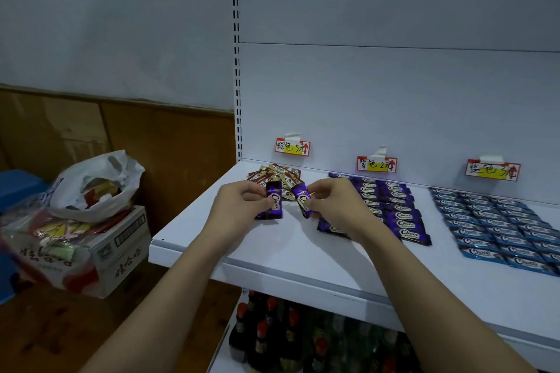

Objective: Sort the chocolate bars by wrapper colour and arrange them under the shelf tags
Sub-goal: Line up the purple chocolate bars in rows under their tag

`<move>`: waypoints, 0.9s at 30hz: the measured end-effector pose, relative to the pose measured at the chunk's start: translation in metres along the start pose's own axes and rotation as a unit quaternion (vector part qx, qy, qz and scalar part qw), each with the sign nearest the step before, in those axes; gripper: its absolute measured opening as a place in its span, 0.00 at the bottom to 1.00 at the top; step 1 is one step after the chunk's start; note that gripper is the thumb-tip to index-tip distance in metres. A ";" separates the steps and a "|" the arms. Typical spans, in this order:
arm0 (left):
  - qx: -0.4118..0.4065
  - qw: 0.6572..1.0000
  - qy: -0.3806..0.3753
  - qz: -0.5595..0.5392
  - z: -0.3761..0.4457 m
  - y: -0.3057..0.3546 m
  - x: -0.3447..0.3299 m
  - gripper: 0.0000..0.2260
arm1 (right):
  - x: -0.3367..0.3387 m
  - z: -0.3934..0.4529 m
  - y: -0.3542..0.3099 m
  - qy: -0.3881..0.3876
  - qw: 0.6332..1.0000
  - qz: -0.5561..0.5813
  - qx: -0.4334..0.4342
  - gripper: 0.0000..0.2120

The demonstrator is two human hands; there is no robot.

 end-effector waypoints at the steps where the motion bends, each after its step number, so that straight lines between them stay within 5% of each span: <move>1: 0.009 1.000 -0.014 -0.016 -0.002 0.002 -0.007 0.10 | 0.004 -0.002 0.003 -0.004 1.000 0.025 -0.012 0.09; 5: 0.013 0.996 -0.067 -0.054 -0.013 0.008 -0.038 0.17 | 0.025 -0.013 0.011 -0.001 0.997 0.063 -0.034 0.09; 18: -0.068 0.968 -0.198 0.136 -0.045 0.010 -0.108 0.05 | 0.123 -0.061 0.051 0.096 0.995 -0.012 -0.026 0.06; 27: -0.155 0.946 -0.200 0.203 -0.058 0.009 -0.111 0.04 | 0.138 -0.098 0.092 0.160 0.985 -0.062 -0.012 0.08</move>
Point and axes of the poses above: each hand's wrist, its own z-axis towards the middle knuckle, its own x-axis out of the back of the hand, y = z × x, the point moved 8 cm from there along z, towards the middle knuckle
